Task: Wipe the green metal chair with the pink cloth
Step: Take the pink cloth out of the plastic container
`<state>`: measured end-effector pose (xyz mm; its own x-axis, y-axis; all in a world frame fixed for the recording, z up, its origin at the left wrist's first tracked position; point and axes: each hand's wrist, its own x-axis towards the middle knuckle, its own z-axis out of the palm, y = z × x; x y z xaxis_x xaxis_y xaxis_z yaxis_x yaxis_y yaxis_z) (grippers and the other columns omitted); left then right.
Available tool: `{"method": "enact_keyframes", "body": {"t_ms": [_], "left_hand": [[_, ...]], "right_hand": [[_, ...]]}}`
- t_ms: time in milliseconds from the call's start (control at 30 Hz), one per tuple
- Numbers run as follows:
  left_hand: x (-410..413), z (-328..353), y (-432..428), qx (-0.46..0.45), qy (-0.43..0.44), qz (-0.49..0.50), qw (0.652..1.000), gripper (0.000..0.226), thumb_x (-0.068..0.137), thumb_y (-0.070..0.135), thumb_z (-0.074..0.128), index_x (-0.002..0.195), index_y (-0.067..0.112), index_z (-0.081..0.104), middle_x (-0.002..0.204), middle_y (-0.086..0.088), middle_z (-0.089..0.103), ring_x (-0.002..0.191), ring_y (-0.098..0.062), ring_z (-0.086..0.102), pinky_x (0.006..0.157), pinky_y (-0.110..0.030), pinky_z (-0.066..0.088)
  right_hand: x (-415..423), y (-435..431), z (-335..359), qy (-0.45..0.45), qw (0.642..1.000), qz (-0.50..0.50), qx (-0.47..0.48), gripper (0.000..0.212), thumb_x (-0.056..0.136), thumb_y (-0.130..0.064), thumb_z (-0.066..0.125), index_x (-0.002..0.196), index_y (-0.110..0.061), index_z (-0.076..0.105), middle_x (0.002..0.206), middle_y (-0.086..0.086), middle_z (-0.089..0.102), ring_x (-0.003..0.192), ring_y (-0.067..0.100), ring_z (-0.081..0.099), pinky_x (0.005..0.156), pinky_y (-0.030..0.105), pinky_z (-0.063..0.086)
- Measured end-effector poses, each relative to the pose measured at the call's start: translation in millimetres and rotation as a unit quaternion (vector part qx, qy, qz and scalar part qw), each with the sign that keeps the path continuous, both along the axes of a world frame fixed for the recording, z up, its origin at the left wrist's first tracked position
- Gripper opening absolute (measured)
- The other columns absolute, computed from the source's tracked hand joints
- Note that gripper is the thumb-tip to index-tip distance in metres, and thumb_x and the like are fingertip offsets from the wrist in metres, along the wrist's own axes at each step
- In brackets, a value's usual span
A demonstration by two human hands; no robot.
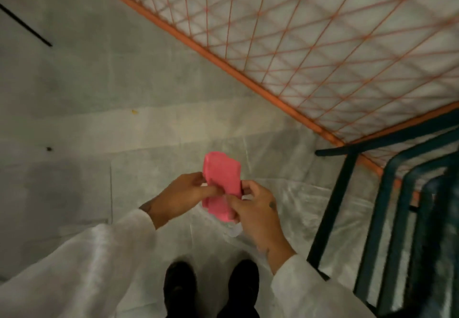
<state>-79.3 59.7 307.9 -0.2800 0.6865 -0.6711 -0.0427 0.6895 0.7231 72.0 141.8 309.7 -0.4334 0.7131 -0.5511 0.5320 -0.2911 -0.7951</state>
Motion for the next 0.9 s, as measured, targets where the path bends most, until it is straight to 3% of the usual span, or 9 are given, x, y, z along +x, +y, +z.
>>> {"method": "enact_keyframes", "body": {"t_ms": [100,200,300,400,467,533,667,800,900], "left_hand": [[7,63,7,0.045,-0.071,0.022,0.996,0.022,0.084,0.017,0.07,0.105,0.02,0.071,0.095,0.008,0.075,0.091,-0.005,0.068,0.072,-0.011,0.049],[19,121,12,0.059,-0.126,0.014,0.99,0.033,0.082,0.023,0.072,0.113,0.016,0.068,0.107,0.0,0.074,0.102,-0.015,0.068,0.091,-0.031,0.051],[35,163,12,0.064,-0.151,0.006,0.986,0.037,0.079,0.025,0.076,0.112,0.013,0.068,0.107,-0.005,0.074,0.101,-0.02,0.069,0.095,-0.041,0.051],[57,206,10,0.054,-0.142,0.006,0.988,0.038,0.076,0.016,0.079,0.105,-0.001,0.06,0.103,-0.02,0.071,0.093,-0.028,0.07,0.089,-0.046,0.053],[67,226,10,0.056,-0.145,-0.007,0.988,0.037,0.078,0.01,0.077,0.102,-0.004,0.053,0.103,-0.028,0.068,0.087,-0.031,0.068,0.076,-0.043,0.055],[79,242,9,0.059,-0.161,-0.014,0.985,0.032,0.078,0.01,0.076,0.098,0.002,0.052,0.105,-0.028,0.068,0.084,-0.028,0.067,0.067,-0.034,0.055],[106,274,6,0.057,-0.206,-0.037,0.976,0.027,0.078,0.01,0.075,0.095,0.008,0.054,0.1,-0.025,0.068,0.088,-0.03,0.065,0.078,-0.04,0.05],[129,292,4,0.075,-0.201,-0.074,0.974,0.026,0.078,0.009,0.074,0.094,0.008,0.055,0.092,-0.014,0.068,0.081,-0.022,0.066,0.068,-0.034,0.055],[147,304,0,0.102,-0.209,-0.106,0.967,0.028,0.07,0.011,0.078,0.087,0.006,0.057,0.082,-0.01,0.065,0.075,-0.019,0.064,0.064,-0.032,0.053]], "right_hand": [[12,3,66,0.034,0.999,-0.03,-0.015,0.012,0.079,-0.01,0.078,0.084,-0.016,0.068,0.07,-0.006,0.068,0.051,0.007,0.062,0.044,0.02,0.047],[29,4,129,0.037,0.997,-0.063,-0.007,0.013,0.08,-0.014,0.079,0.087,-0.019,0.07,0.077,-0.005,0.072,0.062,0.01,0.068,0.049,0.023,0.052],[47,1,175,0.031,0.996,-0.08,0.002,0.014,0.081,-0.013,0.078,0.091,-0.015,0.069,0.086,0.002,0.072,0.065,0.011,0.069,0.051,0.025,0.054],[72,-4,224,0.023,0.995,-0.095,0.024,0.019,0.08,-0.015,0.079,0.094,-0.009,0.068,0.09,0.01,0.071,0.061,0.011,0.068,0.049,0.023,0.052],[86,-8,247,0.011,0.993,-0.112,0.03,0.023,0.079,-0.019,0.081,0.095,-0.01,0.068,0.091,0.009,0.071,0.061,0.011,0.067,0.049,0.022,0.051],[100,-13,265,-0.006,0.992,-0.12,0.04,0.022,0.077,-0.026,0.081,0.093,-0.016,0.069,0.089,0.003,0.072,0.068,0.012,0.068,0.051,0.026,0.054],[135,-27,295,-0.016,0.989,-0.142,0.039,0.02,0.079,-0.034,0.078,0.094,-0.025,0.069,0.091,-0.008,0.07,0.087,0.014,0.069,0.073,0.038,0.061],[165,-42,316,0.005,0.982,-0.185,0.026,0.018,0.079,-0.028,0.079,0.092,-0.021,0.067,0.092,-0.003,0.073,0.089,0.013,0.07,0.079,0.043,0.06],[187,-58,331,0.036,0.973,-0.225,0.029,0.022,0.081,-0.018,0.078,0.093,-0.008,0.062,0.095,0.008,0.073,0.093,0.024,0.07,0.083,0.047,0.059]]}}
